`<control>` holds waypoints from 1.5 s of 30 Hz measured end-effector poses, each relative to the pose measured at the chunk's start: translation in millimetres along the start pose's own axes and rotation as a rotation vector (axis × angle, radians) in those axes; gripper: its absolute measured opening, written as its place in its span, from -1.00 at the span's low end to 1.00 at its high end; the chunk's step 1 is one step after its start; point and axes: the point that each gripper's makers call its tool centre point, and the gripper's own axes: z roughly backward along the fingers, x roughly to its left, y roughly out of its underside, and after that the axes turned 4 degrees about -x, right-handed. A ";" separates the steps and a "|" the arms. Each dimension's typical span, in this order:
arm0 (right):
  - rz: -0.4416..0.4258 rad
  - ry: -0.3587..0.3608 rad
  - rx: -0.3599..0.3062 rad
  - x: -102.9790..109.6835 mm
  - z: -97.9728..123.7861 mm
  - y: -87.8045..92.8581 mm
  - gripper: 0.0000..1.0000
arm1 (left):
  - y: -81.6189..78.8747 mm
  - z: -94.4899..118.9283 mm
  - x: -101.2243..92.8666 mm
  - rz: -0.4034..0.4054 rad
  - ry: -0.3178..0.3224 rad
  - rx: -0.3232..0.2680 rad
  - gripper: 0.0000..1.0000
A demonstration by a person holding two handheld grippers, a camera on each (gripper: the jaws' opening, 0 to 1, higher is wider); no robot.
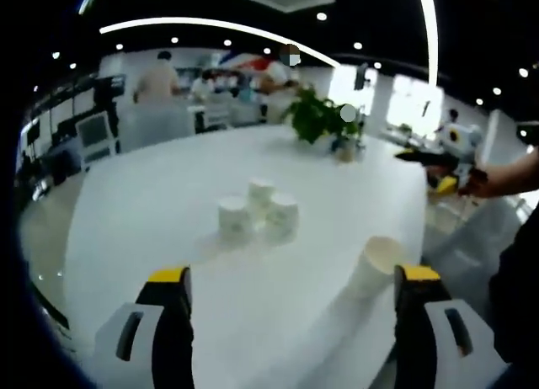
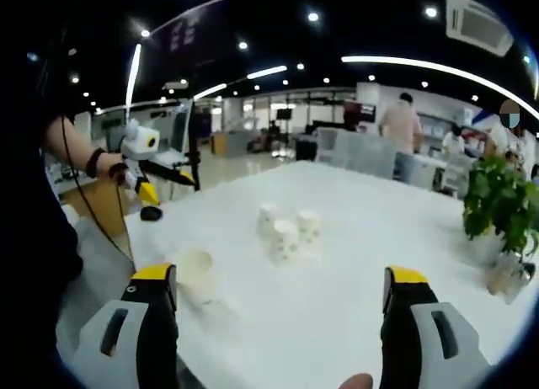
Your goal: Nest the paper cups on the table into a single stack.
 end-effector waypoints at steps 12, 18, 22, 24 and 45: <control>-0.008 -0.003 -0.049 -7.3 -12.4 -14.2 1.00 | -15.5 -27.7 19.5 -0.044 -0.047 -0.021 0.98; -0.014 -0.007 -0.066 -16.6 -19.1 -18.7 1.00 | -15.6 -51.7 33.7 -0.060 -0.068 -0.012 0.93; -0.053 -0.009 -0.066 -19.1 -22.7 -12.7 1.00 | -12.1 -74.7 40.2 -0.060 -0.066 0.010 0.91; -0.059 -0.012 -0.059 -19.9 -24.5 -8.5 1.00 | -10.7 -85.5 39.6 -0.056 -0.053 0.020 0.91; -0.105 -0.027 -0.038 -25.9 -23.2 6.1 1.00 | -4.5 -144.3 62.7 -0.049 -0.056 0.063 0.76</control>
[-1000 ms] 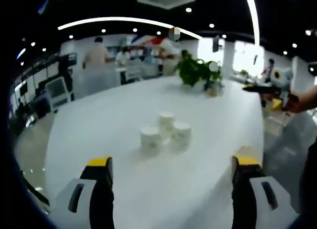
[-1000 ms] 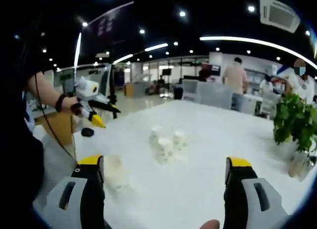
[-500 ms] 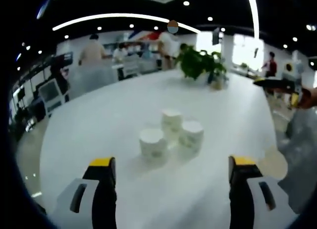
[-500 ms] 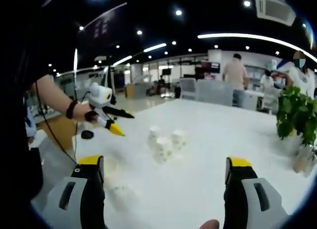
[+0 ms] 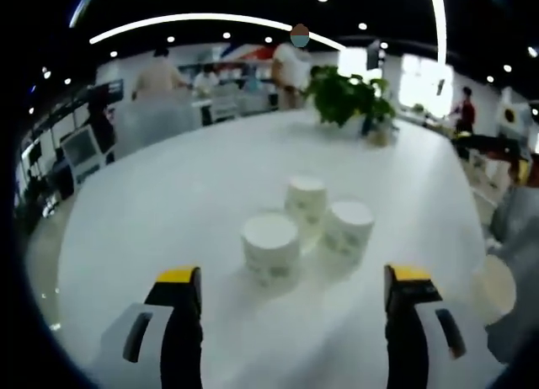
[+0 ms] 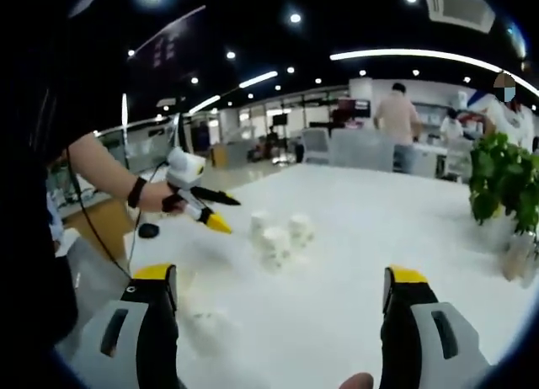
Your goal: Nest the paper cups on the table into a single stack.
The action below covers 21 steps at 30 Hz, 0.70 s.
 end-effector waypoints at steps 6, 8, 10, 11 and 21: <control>0.010 -0.009 0.018 2.1 -1.7 4.6 1.00 | -4.9 -14.8 7.8 0.005 -0.006 -0.004 0.75; 0.012 -0.014 0.023 1.5 -2.4 6.3 1.00 | -6.7 -18.4 10.5 0.001 -0.008 -0.005 0.73; 0.005 -0.014 0.021 1.0 -2.8 5.3 1.00 | -8.0 -21.3 12.7 0.004 -0.008 -0.008 0.71; 0.006 -0.012 0.022 0.3 -2.8 5.4 1.00 | -7.8 -23.0 15.0 0.004 -0.010 -0.006 0.70; -0.021 -0.010 0.015 -3.5 -3.2 8.4 1.00 | -9.4 -33.6 25.6 0.014 -0.011 -0.005 0.59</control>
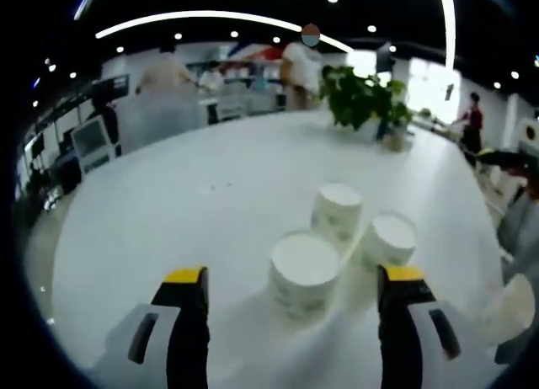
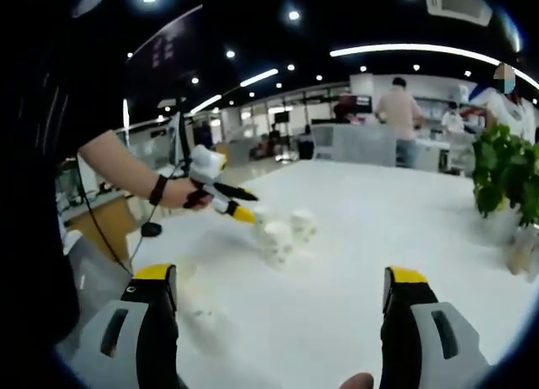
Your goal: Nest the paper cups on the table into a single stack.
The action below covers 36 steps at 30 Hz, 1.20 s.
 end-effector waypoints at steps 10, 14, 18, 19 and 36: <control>-0.017 0.014 0.003 -5.8 5.5 3.2 1.00 | 2.4 -10.6 -3.5 -0.031 0.019 0.015 0.32; -0.022 0.020 0.000 -8.1 7.7 3.7 1.00 | 2.5 -13.3 -4.8 -0.055 0.023 0.022 0.19; -0.024 0.023 0.002 -8.6 8.9 5.0 1.00 | 2.4 -15.0 -6.3 -0.061 0.029 0.024 0.09; -0.022 0.025 0.002 -8.9 9.1 4.9 1.00 | 2.4 -15.6 -6.5 -0.066 0.030 0.025 0.06; -0.044 0.044 -0.001 -15.7 15.4 7.0 1.00 | 1.5 -23.8 -12.9 -0.055 0.050 0.025 -0.21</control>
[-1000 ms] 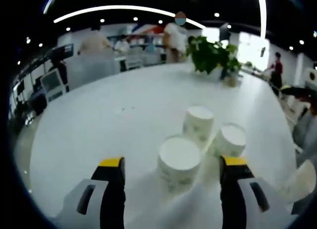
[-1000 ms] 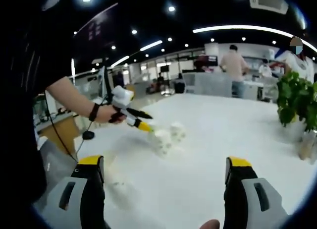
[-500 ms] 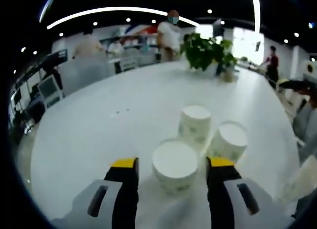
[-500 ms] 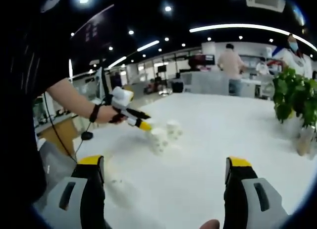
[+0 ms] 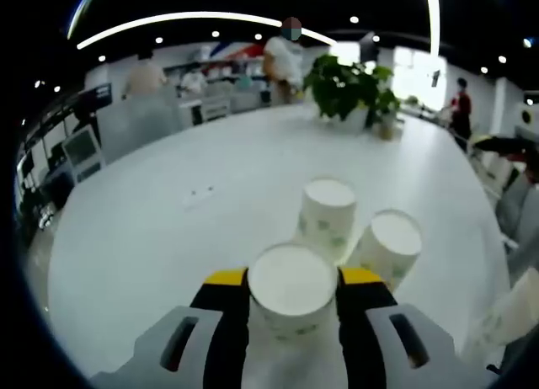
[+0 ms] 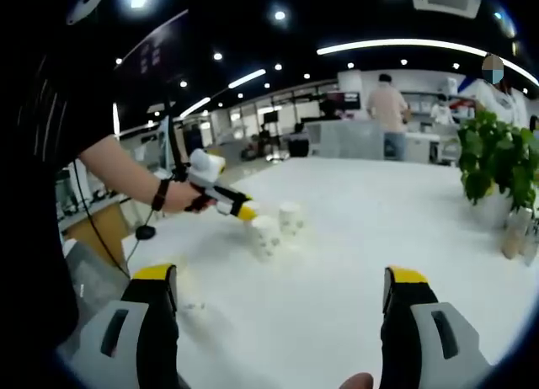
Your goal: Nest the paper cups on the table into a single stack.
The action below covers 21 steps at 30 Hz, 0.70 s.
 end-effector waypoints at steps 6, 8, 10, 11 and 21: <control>-0.010 0.010 -0.009 -1.4 0.9 -1.9 1.00 | 0.7 1.5 -0.6 -0.017 0.003 0.005 -0.22; -0.008 0.010 -0.010 -1.2 1.2 -2.0 1.00 | 1.2 2.8 -0.6 -0.015 0.005 0.007 -0.22; -0.006 0.009 -0.010 -0.9 1.4 -2.4 1.00 | 0.5 5.0 -1.1 -0.006 0.011 0.005 -0.22; -0.004 0.010 -0.008 -1.1 1.6 -2.4 1.00 | -0.9 6.0 -2.3 -0.008 0.014 0.001 -0.22; 0.015 0.010 -0.022 -1.1 3.6 -13.5 1.00 | -8.5 18.1 -6.8 -0.026 0.020 -0.001 -0.23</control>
